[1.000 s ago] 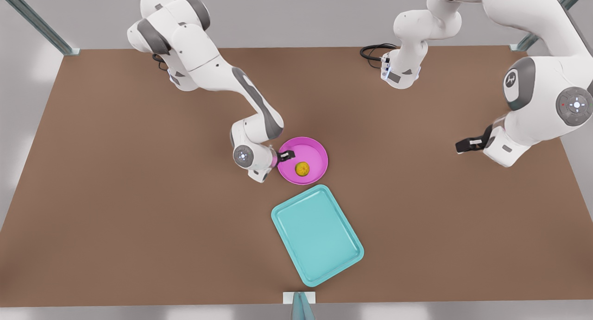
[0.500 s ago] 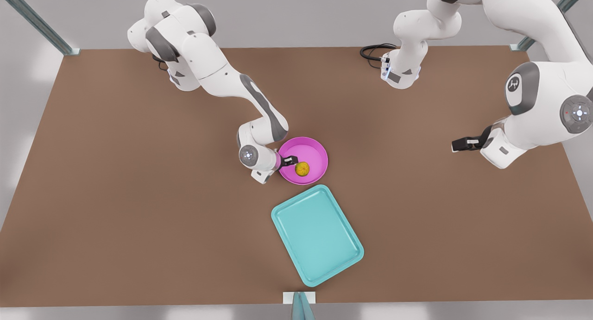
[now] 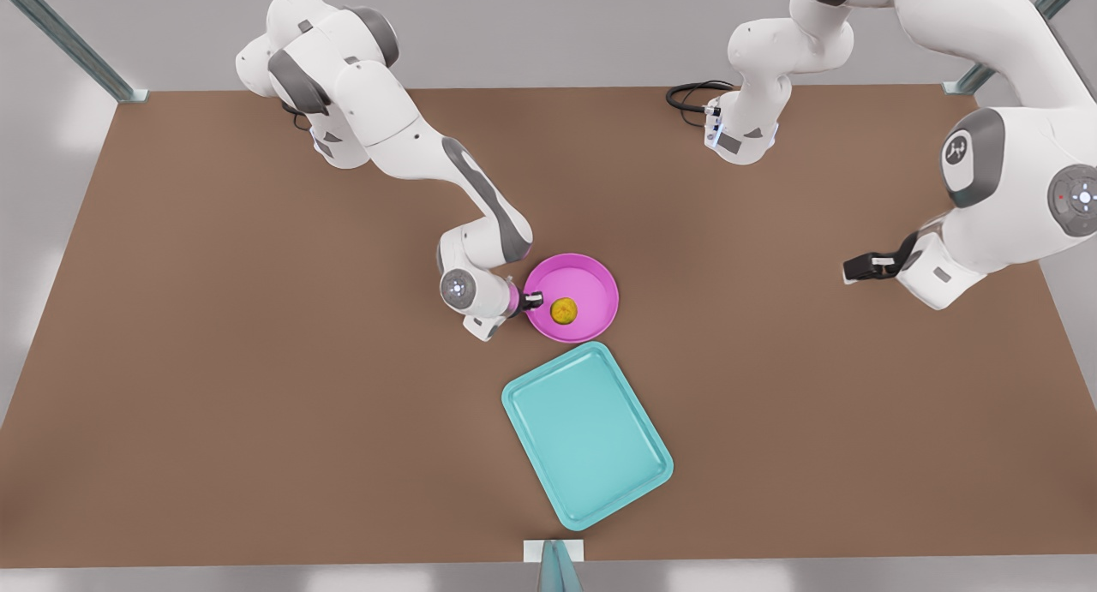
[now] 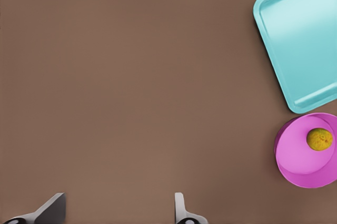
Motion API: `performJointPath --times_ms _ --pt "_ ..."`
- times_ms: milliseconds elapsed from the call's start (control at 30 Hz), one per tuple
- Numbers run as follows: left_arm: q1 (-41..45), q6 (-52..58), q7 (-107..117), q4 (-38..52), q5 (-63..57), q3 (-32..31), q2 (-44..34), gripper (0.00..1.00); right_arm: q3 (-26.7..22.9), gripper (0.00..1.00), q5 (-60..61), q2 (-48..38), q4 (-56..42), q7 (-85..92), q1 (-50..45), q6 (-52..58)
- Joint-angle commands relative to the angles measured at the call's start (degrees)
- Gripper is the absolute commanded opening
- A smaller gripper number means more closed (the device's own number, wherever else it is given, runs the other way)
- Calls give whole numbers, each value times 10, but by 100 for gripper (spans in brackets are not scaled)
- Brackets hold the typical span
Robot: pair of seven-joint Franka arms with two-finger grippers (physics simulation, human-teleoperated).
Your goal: Place the orange on the plate with the left arm and the plate on the tray with the right arm
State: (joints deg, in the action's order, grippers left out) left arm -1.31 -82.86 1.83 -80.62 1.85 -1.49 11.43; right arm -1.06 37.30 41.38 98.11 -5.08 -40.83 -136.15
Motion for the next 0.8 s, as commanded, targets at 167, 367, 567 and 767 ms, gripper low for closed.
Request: performJointPath --times_ms 167,367,567,767 --pt "1 -2 -17 0 0 1 -3 100 1 21 -1 -29 -10 -19 -2 37" --pt "2 3 -11 0 2 1 -5 100 3 21 42 -52 -77 -15 74 88" --pt "2 4 -11 0 2 1 -5 100 2 21 71 89 -296 -21 138 145" --pt "2 4 -11 0 2 1 -5 100 1 21 69 181 -402 -21 144 136"
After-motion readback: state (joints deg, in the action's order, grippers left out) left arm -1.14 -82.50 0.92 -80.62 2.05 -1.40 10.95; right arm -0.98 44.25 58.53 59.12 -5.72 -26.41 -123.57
